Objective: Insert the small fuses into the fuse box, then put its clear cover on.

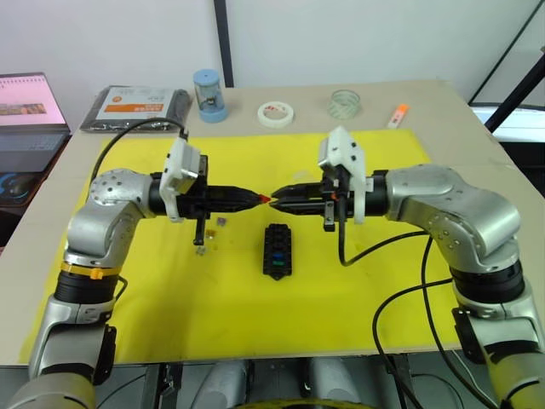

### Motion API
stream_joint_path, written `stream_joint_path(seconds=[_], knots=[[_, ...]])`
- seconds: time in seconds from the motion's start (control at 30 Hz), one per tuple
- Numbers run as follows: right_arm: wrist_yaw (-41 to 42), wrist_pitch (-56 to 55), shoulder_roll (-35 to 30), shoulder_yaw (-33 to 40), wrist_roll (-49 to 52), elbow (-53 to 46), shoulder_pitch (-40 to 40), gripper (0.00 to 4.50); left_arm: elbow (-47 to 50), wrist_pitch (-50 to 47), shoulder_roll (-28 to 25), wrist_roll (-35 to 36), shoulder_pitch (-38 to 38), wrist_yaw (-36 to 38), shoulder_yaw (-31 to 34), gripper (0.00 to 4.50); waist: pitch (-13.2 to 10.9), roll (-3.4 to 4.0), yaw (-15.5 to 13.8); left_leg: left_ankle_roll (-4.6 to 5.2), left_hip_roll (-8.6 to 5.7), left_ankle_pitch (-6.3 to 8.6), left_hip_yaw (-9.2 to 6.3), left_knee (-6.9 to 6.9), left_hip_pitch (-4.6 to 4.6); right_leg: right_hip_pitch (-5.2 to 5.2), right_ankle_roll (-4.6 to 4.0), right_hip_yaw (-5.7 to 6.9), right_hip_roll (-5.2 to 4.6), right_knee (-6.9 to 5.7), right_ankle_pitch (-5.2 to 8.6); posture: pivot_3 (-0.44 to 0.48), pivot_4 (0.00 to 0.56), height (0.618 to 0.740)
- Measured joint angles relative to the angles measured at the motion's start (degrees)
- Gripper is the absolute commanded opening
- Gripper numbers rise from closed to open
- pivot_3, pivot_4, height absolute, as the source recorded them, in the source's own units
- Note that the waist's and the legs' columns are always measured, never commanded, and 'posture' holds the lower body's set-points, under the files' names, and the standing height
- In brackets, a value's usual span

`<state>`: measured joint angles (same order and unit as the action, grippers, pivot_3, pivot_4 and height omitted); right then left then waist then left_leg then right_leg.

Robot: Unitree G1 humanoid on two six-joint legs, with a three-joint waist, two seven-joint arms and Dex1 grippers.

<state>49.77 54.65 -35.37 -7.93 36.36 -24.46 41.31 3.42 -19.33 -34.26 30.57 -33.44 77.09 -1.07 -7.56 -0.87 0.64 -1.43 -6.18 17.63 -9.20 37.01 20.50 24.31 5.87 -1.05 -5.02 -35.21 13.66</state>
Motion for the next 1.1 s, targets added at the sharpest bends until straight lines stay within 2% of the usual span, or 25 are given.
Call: stream_joint_path(seconds=[0.3, 0.4, 0.43, 0.87, 0.9, 0.93, 1.1], knots=[[-0.59, -0.18, 0.4, -0.03, 0.28, 0.0, 0.0, 0.68, 0.02, 0.28, 0.66, -0.07, -0.68, -0.71, -0.38, 0.0, 0.0, 0.0, -0.01, 0.0, 0.0, 0.0, 0.0, 0.01, 0.0, 0.0, 0.0, 0.01, 0.0, 0.0, 0.0, 0.0, 0.15, 0.74], [-0.71, -0.3, 0.54, -0.12, 0.26, 0.0, 0.0, 0.1, 0.01, 0.35, 0.77, -0.07, -0.71, -0.94, -0.4, 0.0, 0.0, 0.0, 0.0, 0.0, 0.0, 0.0, 0.0, 0.0, 0.0, 0.0, 0.0, 0.01, 0.0, 0.0, 0.0, 0.0, 0.15, 0.74], [-0.77, -0.36, 0.52, -0.1, 0.25, 0.04, 0.0, 0.04, -0.02, 0.5, 0.78, -0.09, -0.71, -0.95, -0.41, 0.0, 0.0, 0.0, 0.01, 0.0, 0.0, 0.0, 0.0, 0.0, 0.0, 0.0, 0.0, 0.01, 0.0, 0.0, 0.0, 0.0, 0.15, 0.74], [-0.79, 0.11, 0.47, 0.06, 1.12, 0.04, 0.0, 0.04, 0.1, 1.43, 0.74, -0.09, -0.35, -0.71, -0.42, 0.0, 0.0, 0.0, -0.01, 0.0, 0.0, 0.0, 0.0, 0.0, 0.0, 0.0, 0.0, 0.02, 0.0, 0.0, 0.0, 0.0, 0.15, 0.74], [-0.72, 0.11, 0.46, 0.06, 1.15, 0.04, 0.01, 0.0, 0.17, 1.23, 0.65, -0.09, -0.31, -0.75, -0.45, 0.48, 0.0, 0.0, 0.0, 0.0, 0.0, 0.0, 0.0, 0.0, 0.0, 0.0, 0.0, 0.01, 0.01, 0.0, 0.0, 0.0, 0.15, 0.74], [-0.52, 0.1, 0.46, 0.06, 1.35, 0.03, 0.06, 0.0, 0.21, 1.03, 0.45, -0.11, -0.07, -0.82, -0.48, 0.65, 0.0, 0.0, 0.04, 0.0, 0.0, 0.0, 0.0, 0.0, 0.0, 0.0, 0.0, 0.01, 0.01, 0.0, 0.0, 0.0, 0.15, 0.74], [0.3, -0.1, -1.72, -0.51, 0.8, -0.11, 0.44, 0.0, 1.21, 2.21, -1.13, -1.77, 3.74, -0.98, -0.8, 2.38, 0.0, 0.01, 0.02, 0.01, 0.0, 0.0, 0.01, -0.01, 0.0, 0.0, 0.0, 0.01, 0.01, 0.0, 0.0, 0.0, 0.15, 0.74]])
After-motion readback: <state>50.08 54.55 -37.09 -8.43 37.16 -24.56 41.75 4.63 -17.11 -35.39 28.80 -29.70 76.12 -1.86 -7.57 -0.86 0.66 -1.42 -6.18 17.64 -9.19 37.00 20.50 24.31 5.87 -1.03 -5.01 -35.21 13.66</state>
